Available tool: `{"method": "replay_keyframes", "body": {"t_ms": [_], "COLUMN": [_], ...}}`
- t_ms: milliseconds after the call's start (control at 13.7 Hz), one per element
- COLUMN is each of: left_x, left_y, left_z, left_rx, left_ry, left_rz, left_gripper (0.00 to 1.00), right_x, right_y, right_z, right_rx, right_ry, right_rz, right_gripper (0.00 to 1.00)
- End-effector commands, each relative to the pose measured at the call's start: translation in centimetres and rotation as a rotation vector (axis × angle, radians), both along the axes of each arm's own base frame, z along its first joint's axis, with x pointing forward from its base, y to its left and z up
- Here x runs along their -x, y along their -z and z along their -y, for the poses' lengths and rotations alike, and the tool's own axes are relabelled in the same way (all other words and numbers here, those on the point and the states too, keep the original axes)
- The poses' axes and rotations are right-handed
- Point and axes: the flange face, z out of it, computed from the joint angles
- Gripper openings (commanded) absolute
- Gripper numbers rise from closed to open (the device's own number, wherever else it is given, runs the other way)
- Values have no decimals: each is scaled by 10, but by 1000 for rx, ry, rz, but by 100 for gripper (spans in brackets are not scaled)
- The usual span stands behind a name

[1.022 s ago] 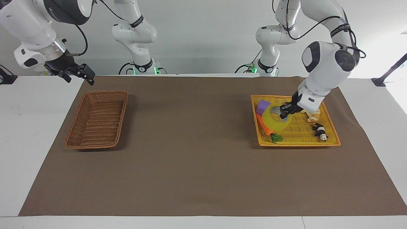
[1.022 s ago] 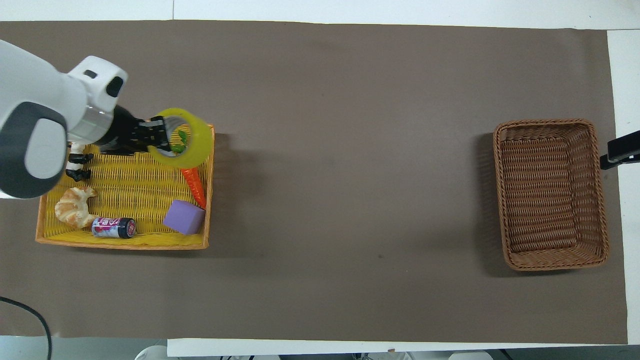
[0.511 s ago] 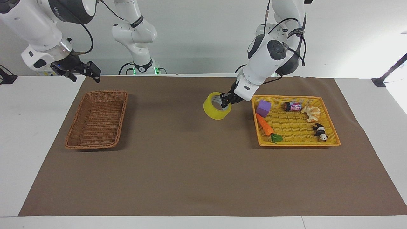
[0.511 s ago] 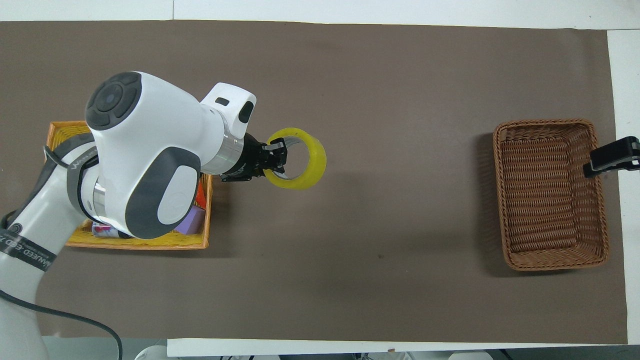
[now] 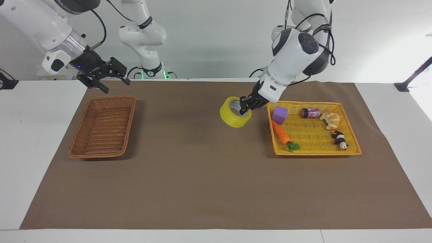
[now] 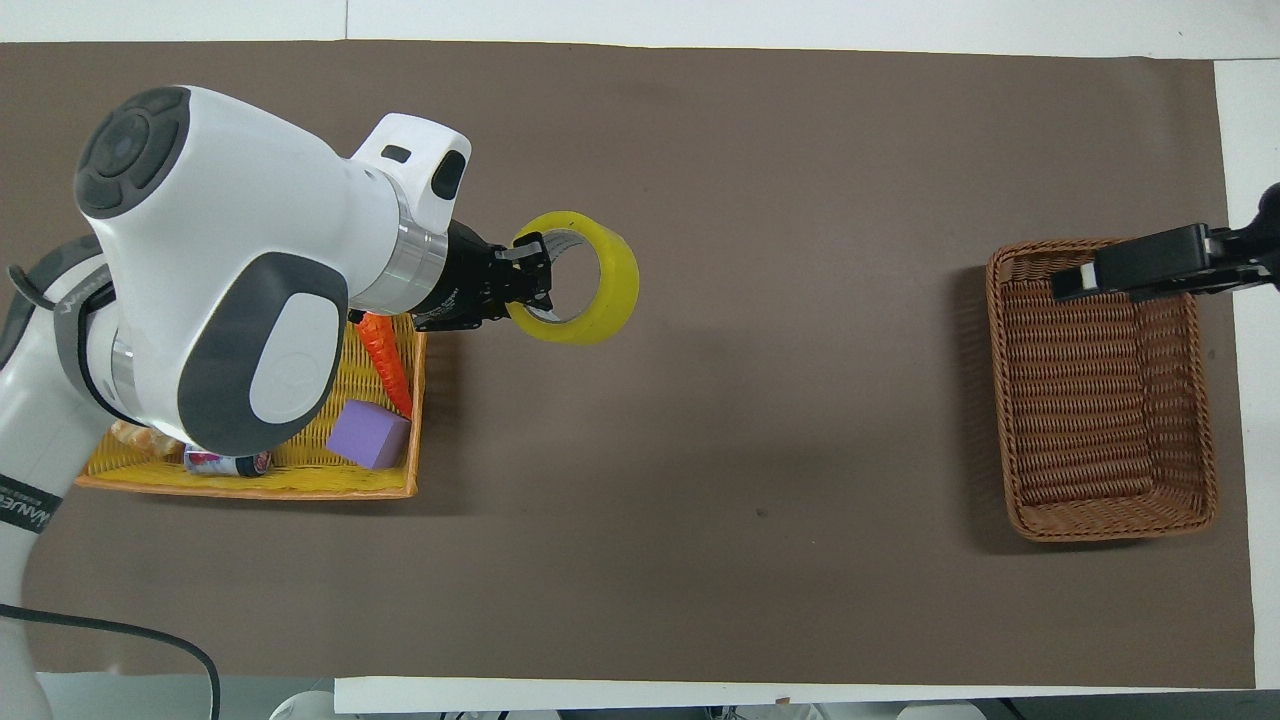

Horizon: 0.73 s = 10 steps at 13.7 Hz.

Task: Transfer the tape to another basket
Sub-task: 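Lift the tape with the left gripper while the right gripper approaches, then grasp the tape rim with the right gripper beside the left gripper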

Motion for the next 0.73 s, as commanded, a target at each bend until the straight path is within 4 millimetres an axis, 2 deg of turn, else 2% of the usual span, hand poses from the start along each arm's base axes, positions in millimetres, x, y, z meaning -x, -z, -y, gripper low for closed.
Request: {"method": "replay_keyframes", "body": {"t_ms": [0,73,146,219,292,438,657], "left_x": [1,2,3,4,4,4,3], "left_y": [-7,-6,-8,-9,-8,-7,-7], "left_z": [0,0,0,0,0,-4,-5], "left_rx": [9,8,9,9,5,-1,-1], "left_ry": [12,12,11,10,13,13,8], "left_rz": [-6,-8,-7,-8,-12,-23,-24], "left_gripper": [0,0,0,0,0,0,0], "right_x": [-2,-1,-5,-9,-14,-25,-30], "right_y": [19,42,58,71,88,110,136], "right_z": [-36,-55,-63,-99,-123,-164,-204], "right_rx": [-166,-263,-339,-347,-360,-458,-612], "right_ry": [-37,-43,-22,-88,-92,-6,82], "right_rz": [24,-15,15,110,125,87,5], "right_gripper": [100,100,100,100,100,100,100]}}
